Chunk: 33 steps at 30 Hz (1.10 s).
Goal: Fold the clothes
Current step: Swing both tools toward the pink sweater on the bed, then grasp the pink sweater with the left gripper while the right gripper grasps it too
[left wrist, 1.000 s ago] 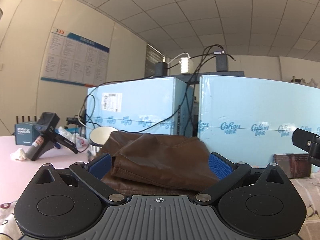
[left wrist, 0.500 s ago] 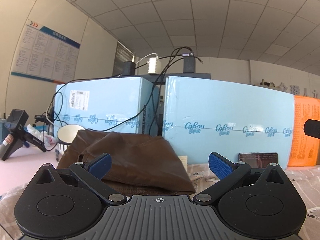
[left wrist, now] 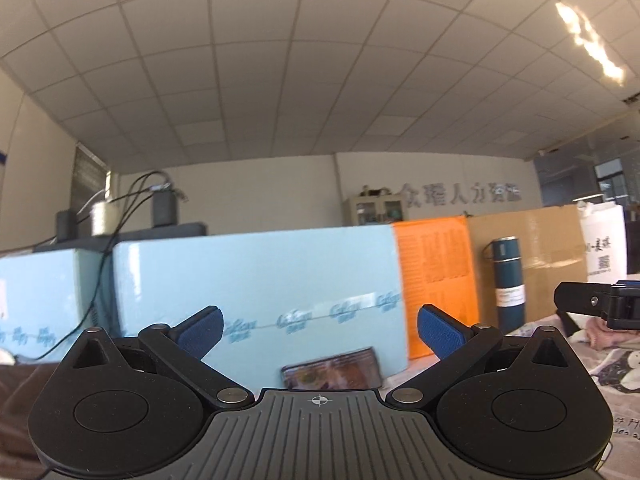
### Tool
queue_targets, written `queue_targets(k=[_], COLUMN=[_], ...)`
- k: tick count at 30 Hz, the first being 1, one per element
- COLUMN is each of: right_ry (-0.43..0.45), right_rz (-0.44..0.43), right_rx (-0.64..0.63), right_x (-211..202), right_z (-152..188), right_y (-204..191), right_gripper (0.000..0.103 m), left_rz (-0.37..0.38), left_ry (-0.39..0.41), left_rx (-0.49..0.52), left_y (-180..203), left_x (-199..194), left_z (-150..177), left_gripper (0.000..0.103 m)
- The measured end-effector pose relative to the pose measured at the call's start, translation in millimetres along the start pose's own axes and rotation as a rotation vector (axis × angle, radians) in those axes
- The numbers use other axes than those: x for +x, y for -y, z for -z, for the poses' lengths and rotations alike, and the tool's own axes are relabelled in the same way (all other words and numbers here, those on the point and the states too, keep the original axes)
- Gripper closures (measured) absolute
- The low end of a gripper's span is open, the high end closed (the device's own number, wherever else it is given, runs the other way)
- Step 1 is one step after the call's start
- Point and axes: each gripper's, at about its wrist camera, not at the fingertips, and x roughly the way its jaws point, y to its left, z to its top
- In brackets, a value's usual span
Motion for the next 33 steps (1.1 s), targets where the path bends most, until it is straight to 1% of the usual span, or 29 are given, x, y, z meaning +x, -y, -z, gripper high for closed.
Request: queue_targets(k=[3, 5, 7, 9, 11, 14, 17, 20, 21, 22, 23, 24, 26, 27, 28, 29, 31, 33], right_ry=[-0.014, -0.032, -0.055, -0.075, -0.111, -0.185, -0.261, -0.341, -0.364, -0.379, -0.393, -0.390, -0.344, -0.317, -0.262, -0.200, -0.074, 0.022], right_rz=[0.099, 0.187, 0.277, 0.350, 0.396, 0.453, 0.473, 0.477, 0.471, 0.475, 0.480, 0.497, 0.495, 0.485, 0.480, 0.492, 0.522, 0.547], right_rx=[-0.004, -0.004, -0.014, -0.027, -0.046, -0.071, -0.073, -0.073, -0.070, -0.057, -0.043, -0.035, 0.002, 0.032, 0.067, 0.091, 0.130, 0.181], right_x=[-4, -5, -5, 1, 12, 37, 61, 87, 94, 99, 104, 106, 100, 95, 86, 77, 58, 43], right_z=[-7, -12, -16, -19, -22, -23, -18, -12, -10, -7, -4, -2, 0, -2, -5, -8, -13, -15], right_y=[34, 63, 89, 114, 137, 169, 193, 213, 218, 224, 230, 234, 240, 243, 245, 247, 249, 254], right_gripper=[0.000, 0.000, 0.000, 0.000, 0.000, 0.000, 0.000, 0.003, 0.007, 0.025, 0.046, 0.055, 0.077, 0.084, 0.088, 0.090, 0.091, 0.091], left_rz=[0.063, 0.102, 0.146, 0.198, 0.261, 0.357, 0.447, 0.507, 0.521, 0.531, 0.536, 0.539, 0.548, 0.551, 0.551, 0.548, 0.549, 0.569], left_ry=[0.072, 0.103, 0.117, 0.111, 0.070, -0.062, -0.198, -0.284, -0.304, -0.323, -0.341, -0.355, -0.376, -0.383, -0.387, -0.394, -0.414, -0.439], left_rx=[0.120, 0.182, 0.204, 0.180, 0.126, -0.009, -0.126, -0.183, -0.201, -0.219, -0.239, -0.255, -0.291, -0.303, -0.311, -0.316, -0.324, -0.339], left_y=[36, 59, 81, 103, 127, 162, 188, 206, 212, 217, 220, 223, 227, 230, 233, 236, 244, 252], left_x=[16, 31, 49, 69, 87, 116, 137, 154, 160, 166, 171, 176, 183, 188, 191, 194, 203, 210], left_z=[-4, -10, -19, -30, -38, -34, -18, -4, -1, 2, 5, 7, 12, 14, 16, 18, 22, 27], left_gripper=[0.000, 0.000, 0.000, 0.000, 0.000, 0.000, 0.000, 0.000, 0.000, 0.000, 0.000, 0.000, 0.000, 0.000, 0.000, 0.000, 0.000, 0.000])
